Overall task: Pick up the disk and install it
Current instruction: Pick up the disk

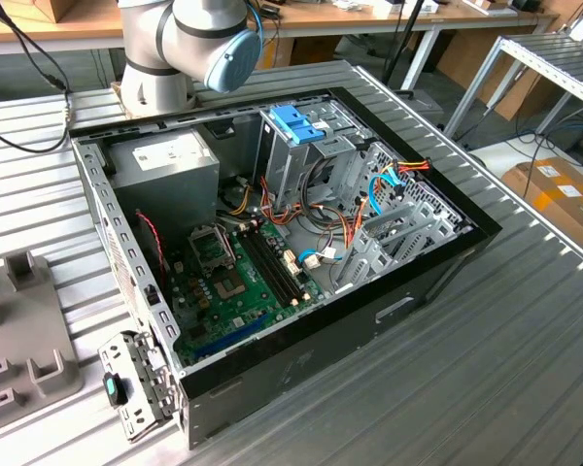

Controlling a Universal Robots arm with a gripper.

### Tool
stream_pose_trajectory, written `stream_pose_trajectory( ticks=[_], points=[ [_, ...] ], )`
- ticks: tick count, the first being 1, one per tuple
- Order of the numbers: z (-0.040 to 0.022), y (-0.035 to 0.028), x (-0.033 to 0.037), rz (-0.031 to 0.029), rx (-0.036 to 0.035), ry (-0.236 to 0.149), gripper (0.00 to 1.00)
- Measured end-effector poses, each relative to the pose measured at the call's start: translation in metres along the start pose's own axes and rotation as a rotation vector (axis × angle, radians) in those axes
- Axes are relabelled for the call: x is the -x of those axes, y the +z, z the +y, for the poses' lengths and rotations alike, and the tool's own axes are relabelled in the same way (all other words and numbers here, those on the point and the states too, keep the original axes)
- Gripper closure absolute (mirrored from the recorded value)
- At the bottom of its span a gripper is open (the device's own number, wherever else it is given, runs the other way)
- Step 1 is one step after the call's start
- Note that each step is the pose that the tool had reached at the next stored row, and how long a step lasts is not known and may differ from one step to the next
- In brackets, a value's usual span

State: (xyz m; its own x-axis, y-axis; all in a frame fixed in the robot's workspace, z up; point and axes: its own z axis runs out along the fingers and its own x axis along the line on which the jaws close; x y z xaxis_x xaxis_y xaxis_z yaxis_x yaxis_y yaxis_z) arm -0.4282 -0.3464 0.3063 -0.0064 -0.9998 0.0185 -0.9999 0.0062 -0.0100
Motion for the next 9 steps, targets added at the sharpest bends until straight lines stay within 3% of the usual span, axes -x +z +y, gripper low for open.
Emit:
stream_pose_trajectory(
  ticks=[9],
  points=[
    [0.0000,0.0000,0.0000,-0.0001,-0.0002,-0.008,0.65]
  ],
)
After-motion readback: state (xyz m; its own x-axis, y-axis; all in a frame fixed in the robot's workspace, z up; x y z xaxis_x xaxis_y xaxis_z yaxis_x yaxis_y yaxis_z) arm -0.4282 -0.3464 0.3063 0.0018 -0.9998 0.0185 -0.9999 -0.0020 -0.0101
